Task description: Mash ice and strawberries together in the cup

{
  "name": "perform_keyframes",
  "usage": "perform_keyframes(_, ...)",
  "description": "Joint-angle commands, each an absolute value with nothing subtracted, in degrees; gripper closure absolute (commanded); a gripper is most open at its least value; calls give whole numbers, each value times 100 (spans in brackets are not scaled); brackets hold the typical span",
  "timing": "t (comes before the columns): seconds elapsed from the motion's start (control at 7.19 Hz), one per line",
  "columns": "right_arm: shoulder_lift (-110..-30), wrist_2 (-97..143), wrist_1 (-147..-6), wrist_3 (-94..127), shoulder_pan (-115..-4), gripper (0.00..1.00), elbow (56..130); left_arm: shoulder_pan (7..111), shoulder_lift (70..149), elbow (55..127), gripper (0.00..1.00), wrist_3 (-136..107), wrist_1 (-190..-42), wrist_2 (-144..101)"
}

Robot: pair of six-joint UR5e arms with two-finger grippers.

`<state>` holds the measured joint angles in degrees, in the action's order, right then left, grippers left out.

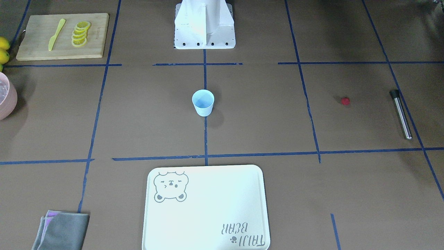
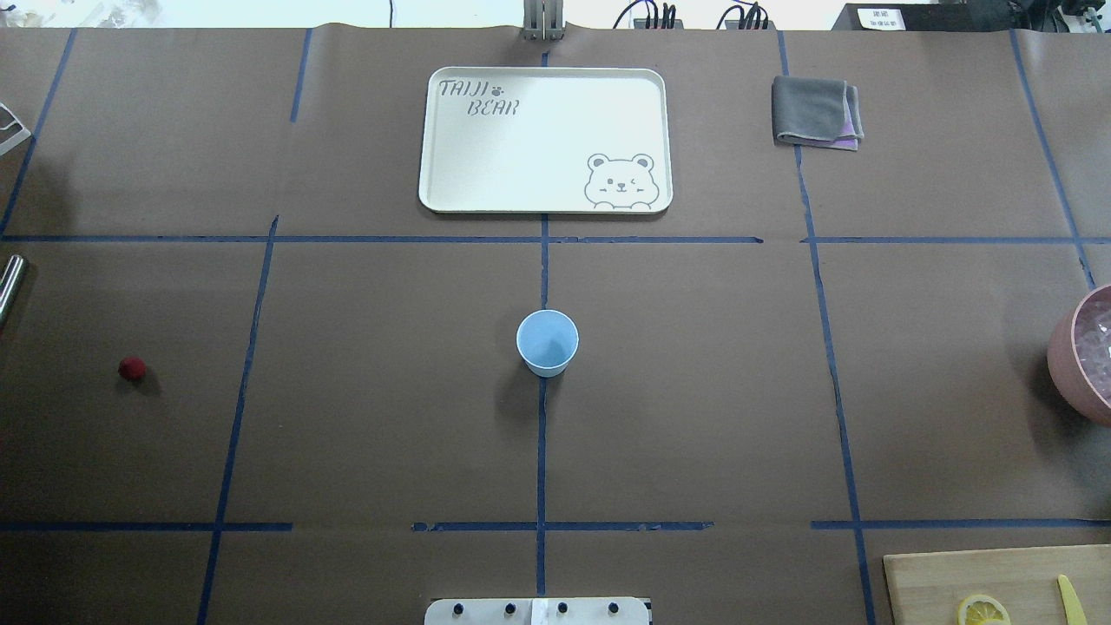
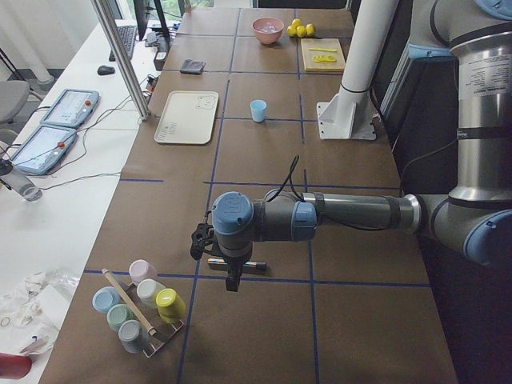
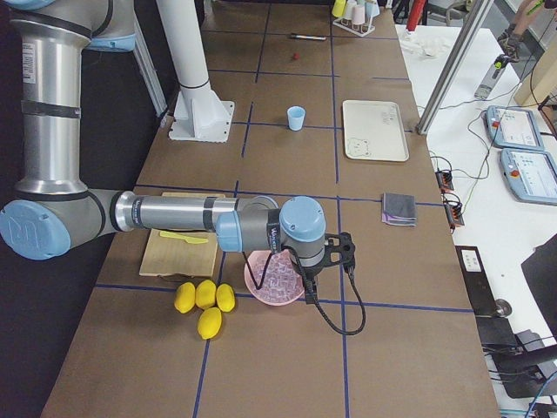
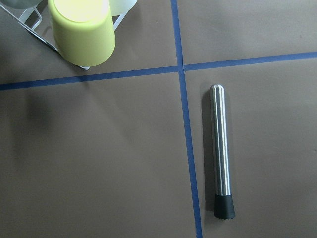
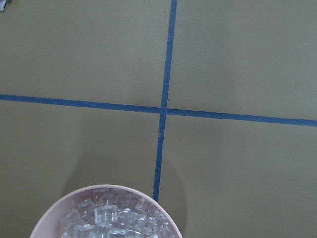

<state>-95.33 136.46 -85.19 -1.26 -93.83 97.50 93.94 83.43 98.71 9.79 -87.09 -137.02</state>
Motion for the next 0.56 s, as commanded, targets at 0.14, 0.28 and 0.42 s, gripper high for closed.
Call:
perform_keyframes(0.14,-9501,13693,-8482,-52,-8695,1,9905,9396,8341,9896,0,976,-8710,-13720)
perform_keyframes(0.28,-9571,13659,-8116,-61,-8632,1,9940,9387,8350,9896,0,976,-8719,-13720)
perform_keyframes(0.42,-9789,13658,-7729,-70,-8579,3,9967,9395,8341,9905,0,976,-8727,-13720)
